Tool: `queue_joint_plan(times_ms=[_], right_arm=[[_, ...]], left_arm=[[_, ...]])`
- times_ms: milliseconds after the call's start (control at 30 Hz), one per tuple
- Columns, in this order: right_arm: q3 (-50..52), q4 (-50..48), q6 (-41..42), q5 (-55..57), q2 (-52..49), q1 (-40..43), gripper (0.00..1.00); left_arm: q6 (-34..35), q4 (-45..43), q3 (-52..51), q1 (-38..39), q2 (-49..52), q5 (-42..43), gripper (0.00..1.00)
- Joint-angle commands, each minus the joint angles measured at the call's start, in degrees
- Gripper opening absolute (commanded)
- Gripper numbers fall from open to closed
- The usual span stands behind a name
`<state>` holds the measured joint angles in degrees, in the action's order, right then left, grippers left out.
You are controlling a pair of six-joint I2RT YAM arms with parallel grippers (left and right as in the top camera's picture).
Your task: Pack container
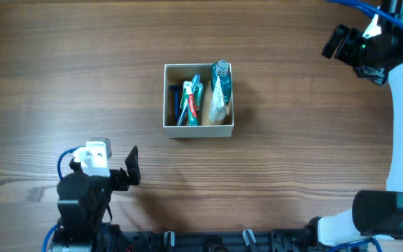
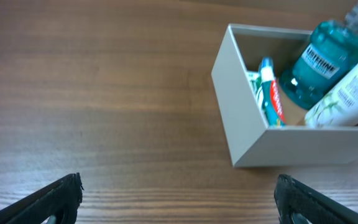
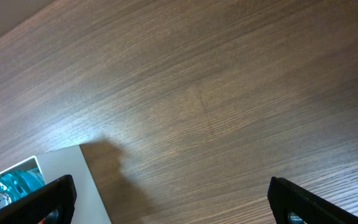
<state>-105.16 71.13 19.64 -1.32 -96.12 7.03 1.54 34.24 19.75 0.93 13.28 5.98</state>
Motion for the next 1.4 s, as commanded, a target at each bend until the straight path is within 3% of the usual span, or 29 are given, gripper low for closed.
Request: queue_joint_plan(times_ms=[0,333,1367], right_arm=[[-0.85,0.02,-0.09,-0.46,-0.04,-0.04,1.00],[-0.85,0.02,-0.09,-0.48,-0.04,-0.04,1.00],[-0.20,-0.37,-0.11,-0.46,3.19,-0.70,1.00]], left_arm=[[-1.09,-0.48,-4.96,-0.46,-5.11,2.38,1.00],[-1.11,-0.42,-10.64,-0.46,-11.34,2.34,1.00],[-1.14,-0.44,-10.84,-0.46,-11.39,2.12,1.00]])
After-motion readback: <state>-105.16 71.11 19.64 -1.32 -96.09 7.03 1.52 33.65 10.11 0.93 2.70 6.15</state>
